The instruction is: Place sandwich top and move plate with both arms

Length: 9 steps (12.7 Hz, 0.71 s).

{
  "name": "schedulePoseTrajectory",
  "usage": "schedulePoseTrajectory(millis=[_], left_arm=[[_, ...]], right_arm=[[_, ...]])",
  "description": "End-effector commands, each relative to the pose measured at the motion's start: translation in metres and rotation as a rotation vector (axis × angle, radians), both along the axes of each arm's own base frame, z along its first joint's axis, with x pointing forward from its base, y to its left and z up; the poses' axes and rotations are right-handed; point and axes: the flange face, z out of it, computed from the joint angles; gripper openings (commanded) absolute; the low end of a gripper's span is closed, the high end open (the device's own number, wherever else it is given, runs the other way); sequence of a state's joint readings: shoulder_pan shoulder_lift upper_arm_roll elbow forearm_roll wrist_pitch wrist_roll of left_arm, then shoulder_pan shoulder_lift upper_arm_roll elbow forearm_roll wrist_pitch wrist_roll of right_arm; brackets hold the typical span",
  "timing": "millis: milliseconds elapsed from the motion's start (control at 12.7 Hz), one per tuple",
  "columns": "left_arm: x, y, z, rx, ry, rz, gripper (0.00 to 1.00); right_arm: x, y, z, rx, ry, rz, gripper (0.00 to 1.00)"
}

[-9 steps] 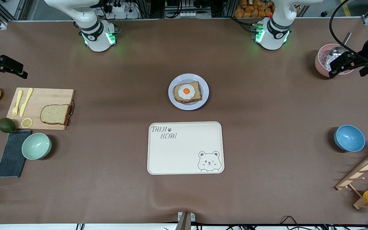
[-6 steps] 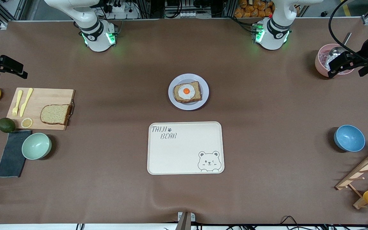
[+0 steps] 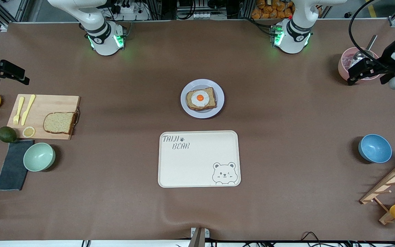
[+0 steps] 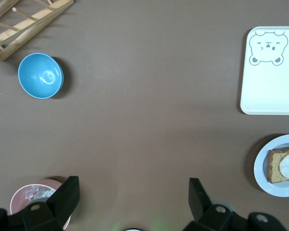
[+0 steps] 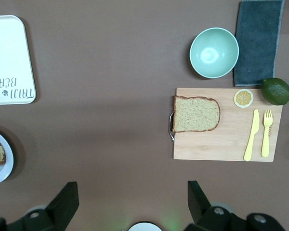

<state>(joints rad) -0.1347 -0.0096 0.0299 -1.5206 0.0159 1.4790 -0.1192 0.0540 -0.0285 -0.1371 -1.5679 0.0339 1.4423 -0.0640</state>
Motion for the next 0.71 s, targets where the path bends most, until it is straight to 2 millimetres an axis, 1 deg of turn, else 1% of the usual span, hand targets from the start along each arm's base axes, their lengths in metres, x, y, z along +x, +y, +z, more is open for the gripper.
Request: schedulePoseTrajectory(millis=[0, 157, 236, 394, 551, 630], left_arm=[[0.001, -0.008, -0.004, -0.007, 0.026, -0.015, 1.0], [0.001, -0.007, -0.004, -0.008, 0.024, -0.013, 1.0], [0.002, -0.006, -0.005, -0.008, 0.026, -0.007, 1.0], [0.002, 0.0, -0.005, -0.007, 0.026, 0.008, 1.0], [0.002, 0.002, -0.004, -0.007, 0.024, 0.014, 1.0], [0.003, 0.003, -0.004, -0.002, 0.023, 0.021, 1.0]], right_arm=[[0.011, -0.029, -0.023, -0.004, 0.013, 0.027, 1.0], [0.024, -0.053, -0.055, 0.013, 0.056, 0.044, 1.0], [0.03, -0.068, -0.071, 0.017, 0.07, 0.046, 1.0], [0.038, -0.101, -0.113, 0.026, 0.072, 0.069, 1.0], [0.029, -0.13, -0.162, 0.058, 0.054, 0.095, 1.0], [0.022, -0.144, -0.179, 0.072, 0.056, 0.092, 1.0]])
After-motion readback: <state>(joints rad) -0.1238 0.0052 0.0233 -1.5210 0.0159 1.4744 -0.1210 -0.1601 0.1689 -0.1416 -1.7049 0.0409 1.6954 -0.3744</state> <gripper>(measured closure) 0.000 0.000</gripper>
